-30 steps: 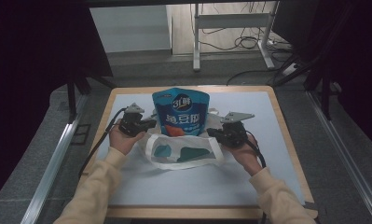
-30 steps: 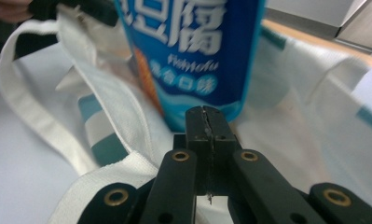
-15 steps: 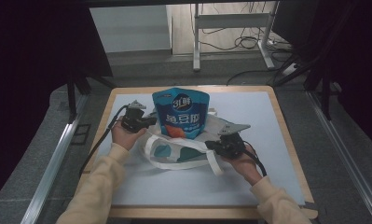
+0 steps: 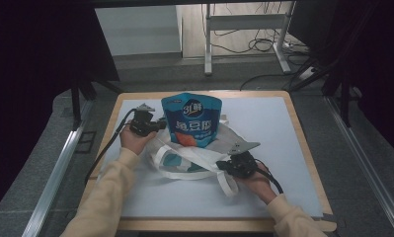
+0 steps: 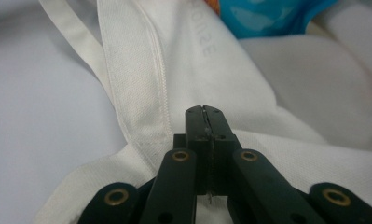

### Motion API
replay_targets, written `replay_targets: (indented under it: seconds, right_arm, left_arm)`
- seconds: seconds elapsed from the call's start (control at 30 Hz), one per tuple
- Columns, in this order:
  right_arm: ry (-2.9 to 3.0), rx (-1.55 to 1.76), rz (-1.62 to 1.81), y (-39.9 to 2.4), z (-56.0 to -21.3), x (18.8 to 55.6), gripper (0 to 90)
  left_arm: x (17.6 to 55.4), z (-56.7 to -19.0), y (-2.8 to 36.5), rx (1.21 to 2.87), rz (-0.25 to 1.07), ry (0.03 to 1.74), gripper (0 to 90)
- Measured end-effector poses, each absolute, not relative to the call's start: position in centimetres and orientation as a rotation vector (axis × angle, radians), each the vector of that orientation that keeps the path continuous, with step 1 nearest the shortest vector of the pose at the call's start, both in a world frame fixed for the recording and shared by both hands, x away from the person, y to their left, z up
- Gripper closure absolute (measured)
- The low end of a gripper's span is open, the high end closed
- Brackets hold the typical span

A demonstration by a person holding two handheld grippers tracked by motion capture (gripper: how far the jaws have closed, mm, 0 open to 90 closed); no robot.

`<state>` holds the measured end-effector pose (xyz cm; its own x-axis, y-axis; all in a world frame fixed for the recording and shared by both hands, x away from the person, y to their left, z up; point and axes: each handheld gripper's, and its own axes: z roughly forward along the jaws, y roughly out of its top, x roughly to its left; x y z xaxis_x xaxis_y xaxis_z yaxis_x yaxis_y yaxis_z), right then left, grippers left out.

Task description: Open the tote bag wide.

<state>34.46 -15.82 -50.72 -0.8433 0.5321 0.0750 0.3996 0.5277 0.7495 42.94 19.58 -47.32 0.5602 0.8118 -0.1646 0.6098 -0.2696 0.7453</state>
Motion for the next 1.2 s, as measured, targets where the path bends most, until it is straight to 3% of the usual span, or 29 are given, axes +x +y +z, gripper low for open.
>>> replay_targets:
  seconds: [0.33,0.73,0.93,1.2]
  right_arm:
    - [2.587,0.809,1.230,-15.9,-50.7,34.5,89.3]
    - [2.401,0.820,1.338,-17.2,-45.4,35.1,89.3]
    - [2.358,0.859,1.305,-17.2,-43.0,37.7,89.3]
    - [2.386,0.940,1.225,-16.4,-43.7,41.3,89.3]
  left_arm:
    - [42.3,-46.6,19.9,1.961,0.332,1.106,90.0]
    - [38.0,-43.9,20.2,1.950,0.348,0.986,90.0]
    - [36.5,-44.2,19.5,1.970,0.309,0.957,90.0]
    - [35.9,-46.2,18.9,2.016,0.256,0.957,90.0]
